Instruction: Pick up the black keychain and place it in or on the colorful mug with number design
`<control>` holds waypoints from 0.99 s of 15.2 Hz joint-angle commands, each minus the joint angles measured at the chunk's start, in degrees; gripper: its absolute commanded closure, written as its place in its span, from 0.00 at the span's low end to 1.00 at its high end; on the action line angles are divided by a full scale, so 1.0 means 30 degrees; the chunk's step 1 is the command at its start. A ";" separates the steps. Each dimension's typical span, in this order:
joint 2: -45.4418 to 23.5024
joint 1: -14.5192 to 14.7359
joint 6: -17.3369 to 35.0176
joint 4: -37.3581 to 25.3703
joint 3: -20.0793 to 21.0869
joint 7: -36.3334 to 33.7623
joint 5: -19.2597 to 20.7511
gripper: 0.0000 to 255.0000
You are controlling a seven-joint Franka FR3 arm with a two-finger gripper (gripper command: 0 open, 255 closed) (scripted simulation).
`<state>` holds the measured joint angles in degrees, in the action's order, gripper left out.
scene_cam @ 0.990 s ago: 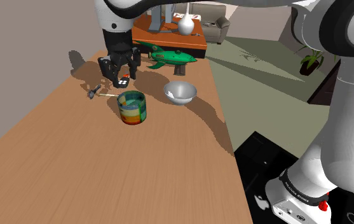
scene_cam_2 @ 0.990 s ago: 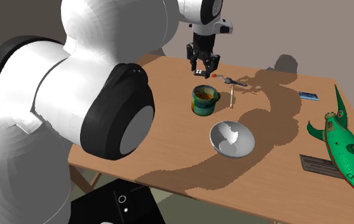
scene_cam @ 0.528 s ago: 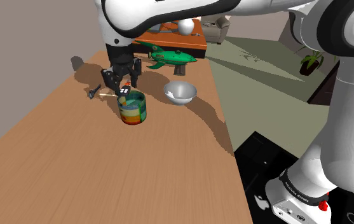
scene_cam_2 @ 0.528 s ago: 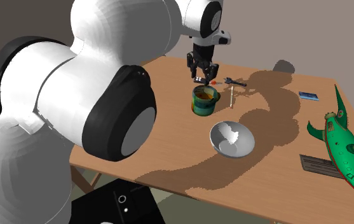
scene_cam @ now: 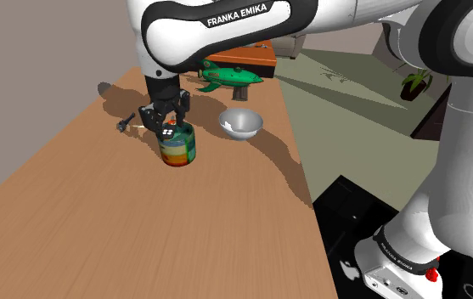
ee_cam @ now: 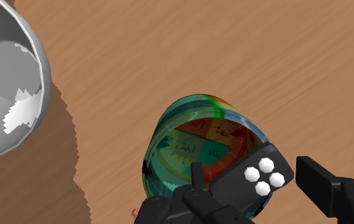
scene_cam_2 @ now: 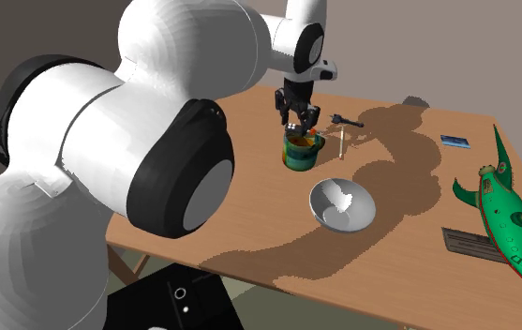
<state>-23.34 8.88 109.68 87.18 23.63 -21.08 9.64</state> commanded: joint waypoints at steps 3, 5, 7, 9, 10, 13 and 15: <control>-0.0014 0.0002 0.0069 0.0048 -0.0003 -0.0010 0.0009 1.00; -0.0014 0.0002 0.0069 0.0048 -0.0003 -0.0010 0.0009 1.00; -0.0014 0.0002 0.0066 0.0046 -0.0003 -0.0010 0.0009 0.00; -0.0014 0.0002 0.0066 0.0046 -0.0003 -0.0010 0.0009 0.00; -0.0014 0.0002 0.0066 0.0046 -0.0003 -0.0010 0.0009 0.00; 0.0109 0.0015 -0.0513 -0.0423 0.0032 0.0040 -0.0058 0.00; 0.0272 0.0069 -0.1715 -0.1482 0.0088 0.0125 -0.0156 0.00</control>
